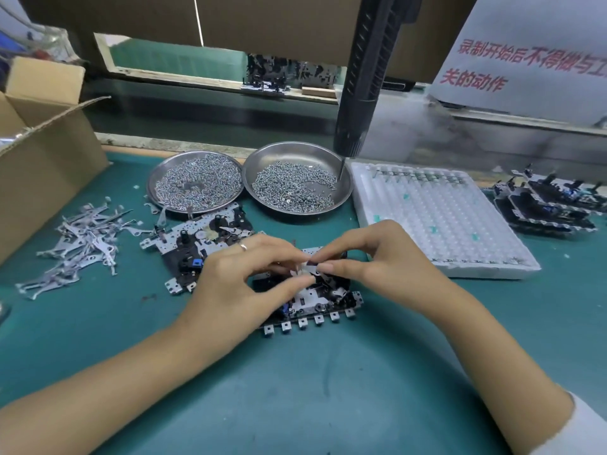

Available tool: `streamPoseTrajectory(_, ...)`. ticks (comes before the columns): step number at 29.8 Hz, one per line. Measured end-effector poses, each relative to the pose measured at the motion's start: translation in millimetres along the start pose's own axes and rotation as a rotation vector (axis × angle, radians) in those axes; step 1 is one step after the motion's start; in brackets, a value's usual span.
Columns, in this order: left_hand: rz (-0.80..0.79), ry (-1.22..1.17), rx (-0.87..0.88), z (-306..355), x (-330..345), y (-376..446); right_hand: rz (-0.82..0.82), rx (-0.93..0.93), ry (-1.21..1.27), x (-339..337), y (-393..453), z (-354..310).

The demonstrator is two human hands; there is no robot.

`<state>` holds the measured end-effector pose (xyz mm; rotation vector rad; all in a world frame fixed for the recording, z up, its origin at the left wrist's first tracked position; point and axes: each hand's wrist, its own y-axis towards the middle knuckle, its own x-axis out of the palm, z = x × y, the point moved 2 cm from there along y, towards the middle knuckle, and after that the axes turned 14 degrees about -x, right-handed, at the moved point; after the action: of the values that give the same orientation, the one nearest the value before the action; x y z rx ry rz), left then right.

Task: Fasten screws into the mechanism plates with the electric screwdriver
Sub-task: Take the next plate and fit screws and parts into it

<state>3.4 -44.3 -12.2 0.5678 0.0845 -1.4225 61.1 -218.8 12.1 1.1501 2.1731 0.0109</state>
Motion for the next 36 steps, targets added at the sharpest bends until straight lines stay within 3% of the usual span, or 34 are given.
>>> streamPoseTrajectory(6, 0.009, 0.089, -0.066, 4.1, -5.8, -3.2, -0.070, 0.015, -0.025, 0.6, -1.5, -2.8)
streamPoseTrajectory(19, -0.105, -0.022, -0.310, -1.1, -1.6, -8.4, -0.148, -0.031, -0.067, 1.8, -5.6, -7.9)
streamPoseTrajectory(36, -0.098, 0.041, -0.256, 2.1, -3.9, -10.1, -0.203, -0.008, -0.085, 6.0, -5.1, -5.4)
